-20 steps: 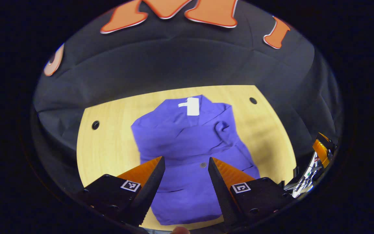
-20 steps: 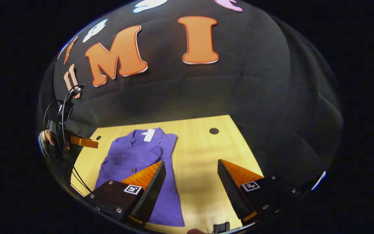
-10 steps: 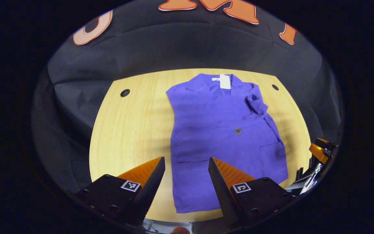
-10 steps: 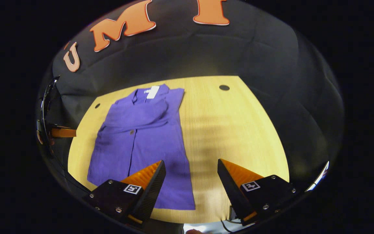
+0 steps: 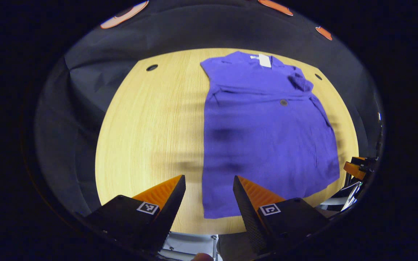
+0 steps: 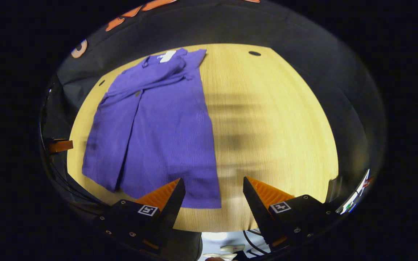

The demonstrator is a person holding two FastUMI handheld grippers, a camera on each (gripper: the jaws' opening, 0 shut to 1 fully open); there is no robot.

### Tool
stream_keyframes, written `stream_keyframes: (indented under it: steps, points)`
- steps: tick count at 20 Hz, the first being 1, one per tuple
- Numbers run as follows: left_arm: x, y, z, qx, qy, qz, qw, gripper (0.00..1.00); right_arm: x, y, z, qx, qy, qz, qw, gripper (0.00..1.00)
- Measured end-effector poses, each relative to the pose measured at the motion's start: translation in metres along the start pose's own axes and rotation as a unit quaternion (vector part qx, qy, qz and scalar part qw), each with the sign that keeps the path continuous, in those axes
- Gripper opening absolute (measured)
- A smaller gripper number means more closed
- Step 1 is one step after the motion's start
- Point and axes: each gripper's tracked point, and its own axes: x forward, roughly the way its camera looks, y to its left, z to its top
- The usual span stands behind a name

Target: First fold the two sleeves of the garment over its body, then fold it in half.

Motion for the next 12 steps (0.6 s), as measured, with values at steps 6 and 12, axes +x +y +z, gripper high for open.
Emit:
stream_keyframes:
  steps: [6, 12]
  points:
    - [0.030, 0.000, -0.061, -0.015, 0.059, 0.003, 0.998, 0.84, 0.009, 0.010, -0.031, 0.016, 0.045, 0.010, 0.999, 0.97]
    - [0.043, 0.007, -0.091, -0.029, 0.093, 0.003, 0.995, 0.84, 0.014, 0.018, -0.048, 0.006, 0.074, 0.013, 0.997, 0.95]
